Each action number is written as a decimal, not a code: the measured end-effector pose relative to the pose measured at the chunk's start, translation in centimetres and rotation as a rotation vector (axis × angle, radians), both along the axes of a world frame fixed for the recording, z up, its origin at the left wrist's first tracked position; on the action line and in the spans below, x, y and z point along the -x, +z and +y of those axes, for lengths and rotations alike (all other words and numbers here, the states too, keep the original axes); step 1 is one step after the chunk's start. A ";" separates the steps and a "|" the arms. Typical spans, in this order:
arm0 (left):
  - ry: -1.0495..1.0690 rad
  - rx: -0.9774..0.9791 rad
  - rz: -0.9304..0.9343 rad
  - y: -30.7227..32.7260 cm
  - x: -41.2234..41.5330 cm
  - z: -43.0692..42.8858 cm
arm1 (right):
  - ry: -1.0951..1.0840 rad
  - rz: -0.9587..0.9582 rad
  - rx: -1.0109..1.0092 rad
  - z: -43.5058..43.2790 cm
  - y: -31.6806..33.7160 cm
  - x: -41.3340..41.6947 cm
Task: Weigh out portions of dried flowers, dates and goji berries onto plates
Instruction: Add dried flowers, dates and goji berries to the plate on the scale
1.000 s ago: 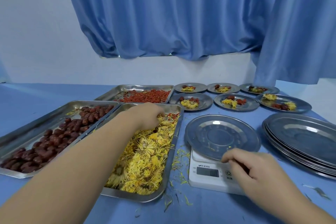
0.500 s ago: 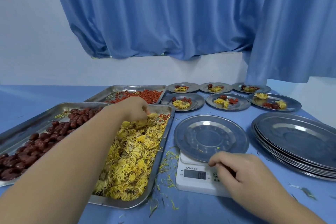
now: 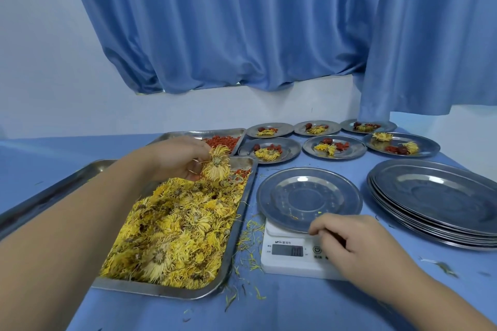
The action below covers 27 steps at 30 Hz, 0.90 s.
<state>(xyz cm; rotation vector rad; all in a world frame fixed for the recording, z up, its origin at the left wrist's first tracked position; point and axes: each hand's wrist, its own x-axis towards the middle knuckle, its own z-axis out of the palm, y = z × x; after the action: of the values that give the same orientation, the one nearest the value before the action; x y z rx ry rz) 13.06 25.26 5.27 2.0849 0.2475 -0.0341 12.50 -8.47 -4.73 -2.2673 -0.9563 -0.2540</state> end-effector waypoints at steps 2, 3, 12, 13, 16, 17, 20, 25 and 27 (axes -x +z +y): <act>-0.004 0.066 -0.027 0.1 0.1 -0.7 | -0.001 -0.011 -0.004 0.0 0.1 0.0; -0.015 0.090 -0.036 0.1 0.0 -1.3 | -0.009 -0.016 -0.013 -0.1 0.1 0.0; -0.250 -0.165 -0.025 -2.4 -3.6 -11.8 | -0.171 0.014 -0.170 -2.3 0.4 -1.9; -0.265 -0.194 -0.022 -2.8 -4.2 -12.9 | -0.183 0.015 -0.182 -2.5 0.4 -2.2; -0.327 -0.289 -0.025 -3.9 -5.6 -15.3 | -0.179 -0.005 -0.195 -2.5 0.4 -2.4; -0.341 -0.320 -0.029 -4.2 -5.9 -15.8 | -0.173 -0.015 -0.188 -2.4 0.4 -2.4; -0.339 -0.374 -0.039 -4.4 -6.5 -16.4 | -0.156 -0.037 -0.158 -2.1 0.3 -2.4; -0.276 -0.434 -0.039 -4.3 -7.4 -16.1 | -0.132 -0.046 -0.156 -1.9 0.3 -2.3; -0.233 -0.481 -0.071 -4.4 -7.6 -16.0 | -0.128 -0.037 -0.149 -1.8 0.2 -2.2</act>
<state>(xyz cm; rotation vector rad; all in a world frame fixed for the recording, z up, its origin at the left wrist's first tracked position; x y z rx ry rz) 20.70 9.22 0.87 2.5799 -0.0395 -0.0434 14.71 -10.28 -4.51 -2.1953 -0.7844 -0.4110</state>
